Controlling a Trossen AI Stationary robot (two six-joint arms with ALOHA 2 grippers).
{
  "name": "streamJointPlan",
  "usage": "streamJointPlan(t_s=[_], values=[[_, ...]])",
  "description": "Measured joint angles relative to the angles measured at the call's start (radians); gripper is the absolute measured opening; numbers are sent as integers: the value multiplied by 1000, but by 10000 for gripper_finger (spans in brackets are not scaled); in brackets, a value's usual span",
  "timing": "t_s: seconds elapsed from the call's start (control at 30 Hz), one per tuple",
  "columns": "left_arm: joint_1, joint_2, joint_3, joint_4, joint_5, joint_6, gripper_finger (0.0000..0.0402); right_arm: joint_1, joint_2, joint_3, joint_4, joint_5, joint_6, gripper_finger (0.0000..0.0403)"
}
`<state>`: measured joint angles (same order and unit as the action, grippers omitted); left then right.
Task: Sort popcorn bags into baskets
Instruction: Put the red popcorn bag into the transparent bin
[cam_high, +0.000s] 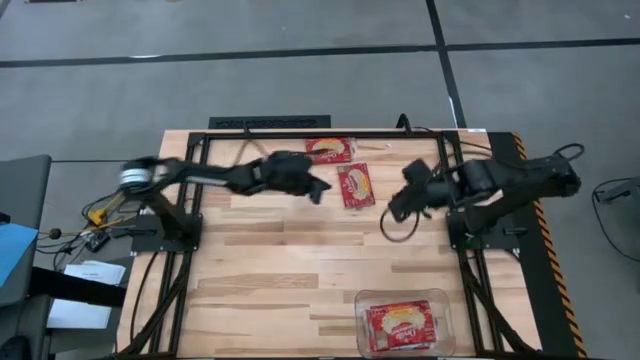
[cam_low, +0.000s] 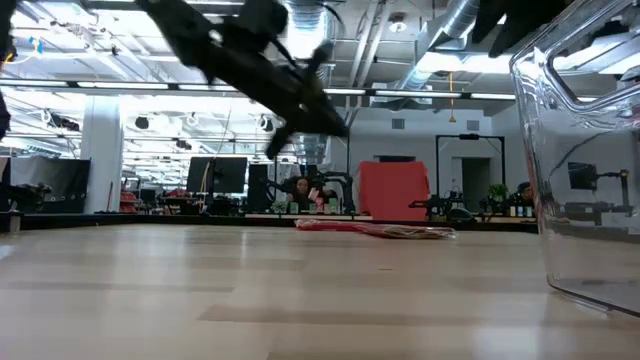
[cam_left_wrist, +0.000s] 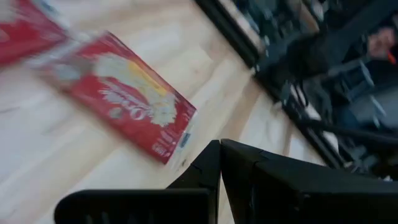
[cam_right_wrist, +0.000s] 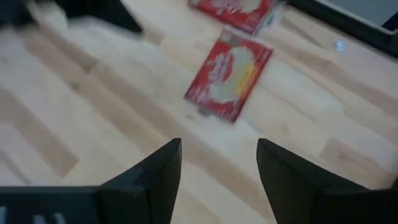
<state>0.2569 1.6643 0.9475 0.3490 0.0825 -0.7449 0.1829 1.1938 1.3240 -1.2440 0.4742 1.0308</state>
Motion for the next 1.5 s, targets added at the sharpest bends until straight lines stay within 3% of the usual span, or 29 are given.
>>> streamJointPlan(t_s=[0.17, 0.37, 0.53, 0.63, 0.9, 1.1, 1.23, 1.5], values=[[25, 260, 196, -9, 121, 37, 0, -154, -66, -130, 102, -25, -64, 231], [24, 408, 346, -166, 75, 50, 0, -281, -88, -293, 271, -88, -114, 231], [22, 418, 377, -290, -43, 92, 0, -359, -74, -428, 477, -173, -143, 231], [23, 418, 379, -300, -51, 119, 0, -405, -50, -520, 656, -244, -142, 230], [23, 467, 377, -337, -62, 116, 0, -525, 11, -656, 883, -371, -141, 230], [16, 494, 379, -328, -16, 113, 0, -566, 94, -660, 896, -398, -182, 230], [0, 439, 375, -347, 8, 158, 0, -563, 128, -658, 924, -402, -191, 230], [10, 407, 378, -198, -85, 222, 0, -572, 136, -658, 948, -402, -201, 230]])
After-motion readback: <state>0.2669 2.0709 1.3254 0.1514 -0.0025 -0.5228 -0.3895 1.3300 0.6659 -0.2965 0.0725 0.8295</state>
